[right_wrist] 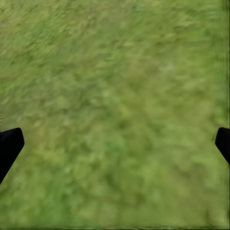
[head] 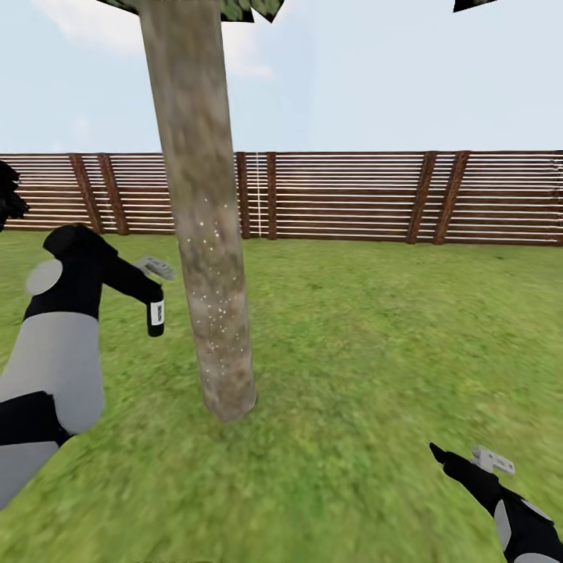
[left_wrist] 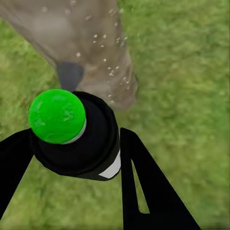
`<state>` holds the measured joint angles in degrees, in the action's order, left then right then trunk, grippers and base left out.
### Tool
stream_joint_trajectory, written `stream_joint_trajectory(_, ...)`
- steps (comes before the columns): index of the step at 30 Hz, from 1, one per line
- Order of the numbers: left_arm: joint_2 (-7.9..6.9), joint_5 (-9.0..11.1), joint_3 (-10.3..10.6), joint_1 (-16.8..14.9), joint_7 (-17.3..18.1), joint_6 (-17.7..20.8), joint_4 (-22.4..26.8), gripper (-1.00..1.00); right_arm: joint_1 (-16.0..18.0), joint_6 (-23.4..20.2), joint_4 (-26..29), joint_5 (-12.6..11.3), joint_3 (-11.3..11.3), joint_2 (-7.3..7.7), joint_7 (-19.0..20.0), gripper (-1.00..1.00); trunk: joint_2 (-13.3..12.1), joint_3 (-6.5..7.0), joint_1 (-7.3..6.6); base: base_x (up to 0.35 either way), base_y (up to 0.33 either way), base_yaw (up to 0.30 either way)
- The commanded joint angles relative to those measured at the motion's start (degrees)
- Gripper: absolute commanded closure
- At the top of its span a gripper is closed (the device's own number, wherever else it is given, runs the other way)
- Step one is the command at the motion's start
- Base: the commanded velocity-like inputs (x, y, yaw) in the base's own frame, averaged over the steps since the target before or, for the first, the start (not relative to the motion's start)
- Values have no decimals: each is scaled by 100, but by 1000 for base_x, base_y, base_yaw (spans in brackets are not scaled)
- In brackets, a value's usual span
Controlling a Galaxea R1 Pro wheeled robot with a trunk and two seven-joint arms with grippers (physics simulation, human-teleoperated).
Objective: In the garden, pick up the pesticide atomizer on the floor and spray pesticide onto both trees until each tree trunk is fully covered.
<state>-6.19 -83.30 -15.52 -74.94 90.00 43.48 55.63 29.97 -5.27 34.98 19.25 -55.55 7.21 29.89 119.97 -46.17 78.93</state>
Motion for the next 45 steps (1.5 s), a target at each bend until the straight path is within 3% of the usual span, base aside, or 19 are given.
stream_joint_trajectory(1,-20,1,-3,3,0,-4,0,100,0,0,0,0,0,0,-1,-100,0,0,0,-223,222,-269)
stream_joint_trajectory(11,-353,6,-4,30,0,-20,-9,100,0,7,0,0,0,0,4,-100,0,0,0,-207,243,-90)
stream_joint_trajectory(45,-361,6,-4,62,0,-34,-35,100,0,10,0,0,0,0,7,-100,0,0,0,11,317,-211)
